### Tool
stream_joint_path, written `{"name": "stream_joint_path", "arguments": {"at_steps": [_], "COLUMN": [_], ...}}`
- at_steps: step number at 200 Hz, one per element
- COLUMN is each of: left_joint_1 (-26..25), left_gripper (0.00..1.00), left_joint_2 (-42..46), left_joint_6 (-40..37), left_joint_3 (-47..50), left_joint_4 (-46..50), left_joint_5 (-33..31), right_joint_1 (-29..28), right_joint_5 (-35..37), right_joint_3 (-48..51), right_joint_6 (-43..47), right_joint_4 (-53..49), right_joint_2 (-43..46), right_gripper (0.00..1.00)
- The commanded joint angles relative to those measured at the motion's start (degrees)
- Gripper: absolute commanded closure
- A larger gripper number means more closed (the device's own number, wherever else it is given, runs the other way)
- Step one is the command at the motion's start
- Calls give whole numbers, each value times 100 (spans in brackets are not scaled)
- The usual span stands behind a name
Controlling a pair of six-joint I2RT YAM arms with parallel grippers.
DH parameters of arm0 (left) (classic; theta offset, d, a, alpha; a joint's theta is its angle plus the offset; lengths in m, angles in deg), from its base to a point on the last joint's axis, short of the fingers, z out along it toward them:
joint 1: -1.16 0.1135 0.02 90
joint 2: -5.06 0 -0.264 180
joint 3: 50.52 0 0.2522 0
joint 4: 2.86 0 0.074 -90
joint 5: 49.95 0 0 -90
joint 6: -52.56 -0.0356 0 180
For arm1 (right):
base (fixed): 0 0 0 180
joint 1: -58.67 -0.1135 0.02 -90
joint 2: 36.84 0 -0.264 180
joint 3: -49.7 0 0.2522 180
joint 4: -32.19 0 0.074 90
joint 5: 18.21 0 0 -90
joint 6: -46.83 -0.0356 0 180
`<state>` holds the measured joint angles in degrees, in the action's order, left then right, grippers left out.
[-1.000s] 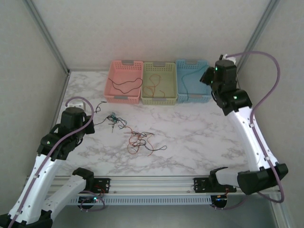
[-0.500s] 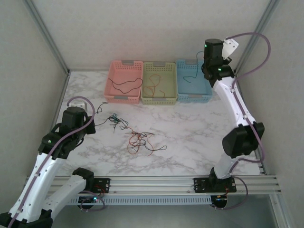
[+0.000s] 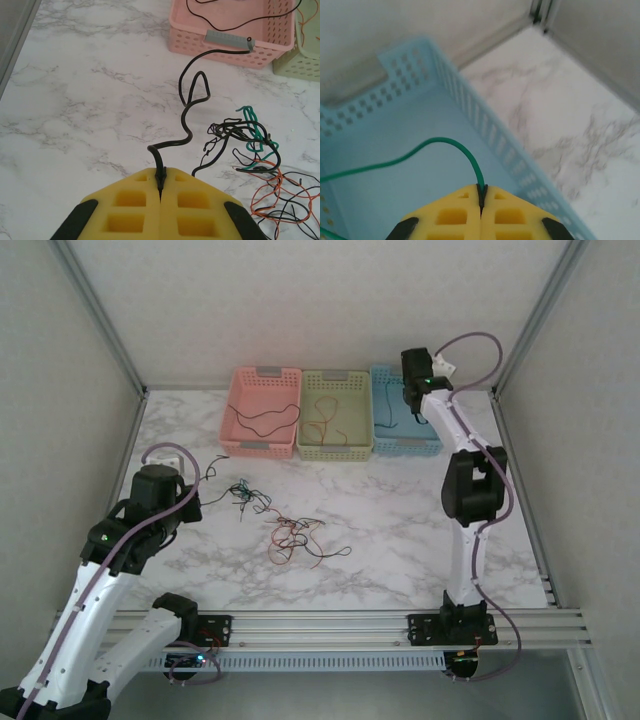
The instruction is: Untangle the cables
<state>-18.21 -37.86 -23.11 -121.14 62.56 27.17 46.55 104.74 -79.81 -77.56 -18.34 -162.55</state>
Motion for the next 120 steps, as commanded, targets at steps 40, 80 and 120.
{"name": "stream_joint_path", "arguments": {"at_steps": [40,80,120], "left_joint_1": [66,66,66], "left_gripper": [100,100,100], "left_joint_2": [25,-19,-77], "left_joint_6": [-55,-62,-70], "left_joint_3": [51,60,61], "left_joint_4": [-22,-42,-52], "left_joint_5": [93,145,207], "right_joint_1": [66,103,232], "right_joint_5": [-1455,-1888,-2161], "right_joint_3": [-1307,-1334,-1317], "right_joint_6": [160,122,-62], "right_joint_4": [-1274,-1405,-1451], "right_joint_2": [-1104,-1367,-1318], "right_gripper": [100,100,85]}}
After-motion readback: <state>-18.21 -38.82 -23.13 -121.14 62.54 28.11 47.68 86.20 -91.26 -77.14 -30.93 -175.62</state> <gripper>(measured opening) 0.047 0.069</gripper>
